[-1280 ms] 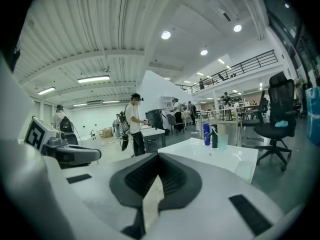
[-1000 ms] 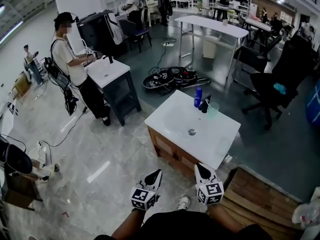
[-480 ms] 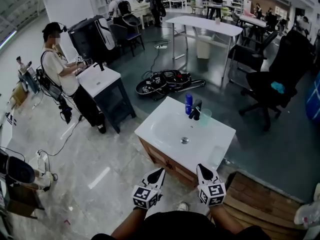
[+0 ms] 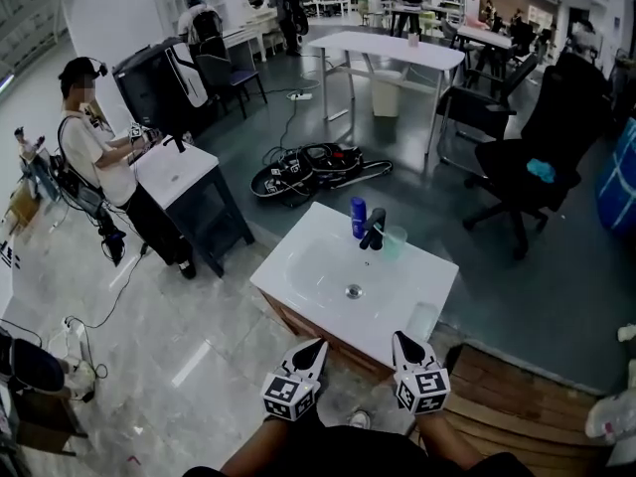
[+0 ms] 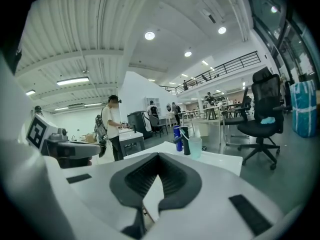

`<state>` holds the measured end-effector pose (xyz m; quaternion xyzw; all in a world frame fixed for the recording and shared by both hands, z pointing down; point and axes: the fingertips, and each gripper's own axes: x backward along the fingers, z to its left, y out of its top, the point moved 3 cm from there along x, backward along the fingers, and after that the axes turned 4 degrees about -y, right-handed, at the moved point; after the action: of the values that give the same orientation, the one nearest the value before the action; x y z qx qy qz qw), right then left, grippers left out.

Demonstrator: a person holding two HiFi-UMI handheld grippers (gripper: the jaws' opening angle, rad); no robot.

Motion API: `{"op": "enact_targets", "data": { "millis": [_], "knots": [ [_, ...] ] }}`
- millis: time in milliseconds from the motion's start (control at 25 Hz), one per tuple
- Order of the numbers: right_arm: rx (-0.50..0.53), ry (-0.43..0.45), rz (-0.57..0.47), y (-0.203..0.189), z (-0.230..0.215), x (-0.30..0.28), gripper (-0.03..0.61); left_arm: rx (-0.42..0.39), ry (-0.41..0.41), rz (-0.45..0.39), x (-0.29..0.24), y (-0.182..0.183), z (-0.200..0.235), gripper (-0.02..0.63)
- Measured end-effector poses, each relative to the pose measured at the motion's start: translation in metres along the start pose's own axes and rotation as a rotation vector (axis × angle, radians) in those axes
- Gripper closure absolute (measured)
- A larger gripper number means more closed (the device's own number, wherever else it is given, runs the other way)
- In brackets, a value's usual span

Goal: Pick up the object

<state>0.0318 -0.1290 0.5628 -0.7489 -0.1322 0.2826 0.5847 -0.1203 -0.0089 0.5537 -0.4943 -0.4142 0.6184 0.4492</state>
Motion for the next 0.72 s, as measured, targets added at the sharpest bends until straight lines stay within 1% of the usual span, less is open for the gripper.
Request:
{"op": "enact_targets", "data": {
  "millis": [120,240,480,720],
  "knots": [
    [-0.008,-0.037,-0.003,0.004,-0.005,-0.016,0.56,0.008,-0.032,0.009,-0.014,0.001,0.016,0.6],
    [-0.03,-0.078,-0.011,0.012,-0.006,-0.038,0.56,0.007,-0.081,0.014,-0.031,0.01,0.034,0.6],
    [-0.042,-0.158,-0.022,0.028,-0.007,-0.082,0.56,-0.048,-0.167,0.044,-0.069,0.032,0.081,0.6],
    [-0.063,-0.271,-0.029,0.042,-0.008,-0.109,0.56,-0.068,-0.267,0.085,-0.102,0.045,0.118,0.6]
  ]
}}
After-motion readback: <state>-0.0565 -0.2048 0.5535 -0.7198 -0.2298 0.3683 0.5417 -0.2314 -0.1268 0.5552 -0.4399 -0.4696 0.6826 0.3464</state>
